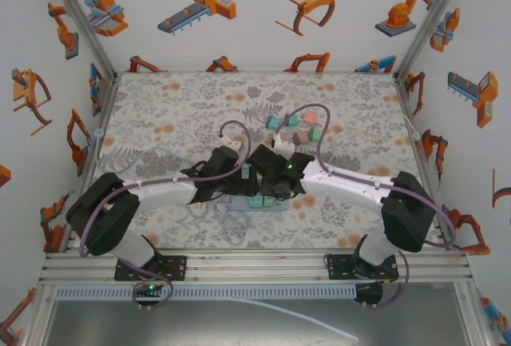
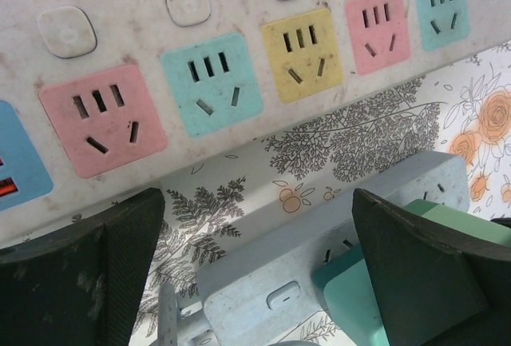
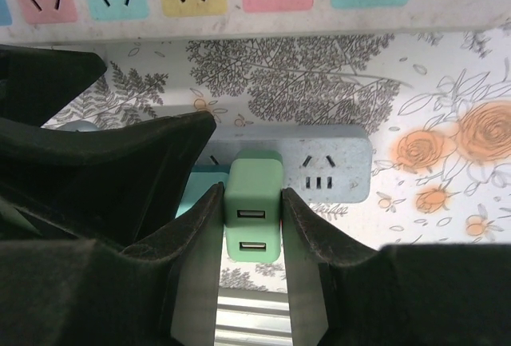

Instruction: Pull the plug off the socket

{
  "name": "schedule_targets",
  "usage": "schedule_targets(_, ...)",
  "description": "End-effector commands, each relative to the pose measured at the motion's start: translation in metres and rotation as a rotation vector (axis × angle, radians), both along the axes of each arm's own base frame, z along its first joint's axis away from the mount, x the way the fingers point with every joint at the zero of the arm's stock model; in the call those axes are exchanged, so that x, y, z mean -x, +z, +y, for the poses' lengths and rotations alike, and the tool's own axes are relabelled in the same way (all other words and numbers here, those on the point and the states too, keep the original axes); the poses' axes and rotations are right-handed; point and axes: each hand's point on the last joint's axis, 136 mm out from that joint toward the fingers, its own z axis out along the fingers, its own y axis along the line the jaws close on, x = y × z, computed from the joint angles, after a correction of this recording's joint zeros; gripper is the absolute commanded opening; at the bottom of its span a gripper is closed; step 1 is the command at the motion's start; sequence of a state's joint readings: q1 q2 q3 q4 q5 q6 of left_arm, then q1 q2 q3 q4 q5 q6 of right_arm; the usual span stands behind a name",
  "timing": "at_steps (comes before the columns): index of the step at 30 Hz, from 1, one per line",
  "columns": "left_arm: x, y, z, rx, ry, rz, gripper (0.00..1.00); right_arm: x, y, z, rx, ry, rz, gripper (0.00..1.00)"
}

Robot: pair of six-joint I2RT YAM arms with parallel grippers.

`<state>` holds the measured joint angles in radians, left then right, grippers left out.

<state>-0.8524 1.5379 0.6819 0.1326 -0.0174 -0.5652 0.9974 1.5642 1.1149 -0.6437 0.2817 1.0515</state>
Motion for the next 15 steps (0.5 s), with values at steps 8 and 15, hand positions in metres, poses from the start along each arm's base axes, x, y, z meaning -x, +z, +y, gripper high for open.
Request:
schedule_targets(8,0.06,-0.051,0.085,-0.273,0.055,0.237,0.97,-0.009,0.001,0.008,0.021,0.071,-0.061,0.06)
schedule_targets(15,0.035,0.003,0.104,-0.223,0.139,0.165,0.97,-0.013,0.021,0.015,-0.036,0.084,-0.101,0.06)
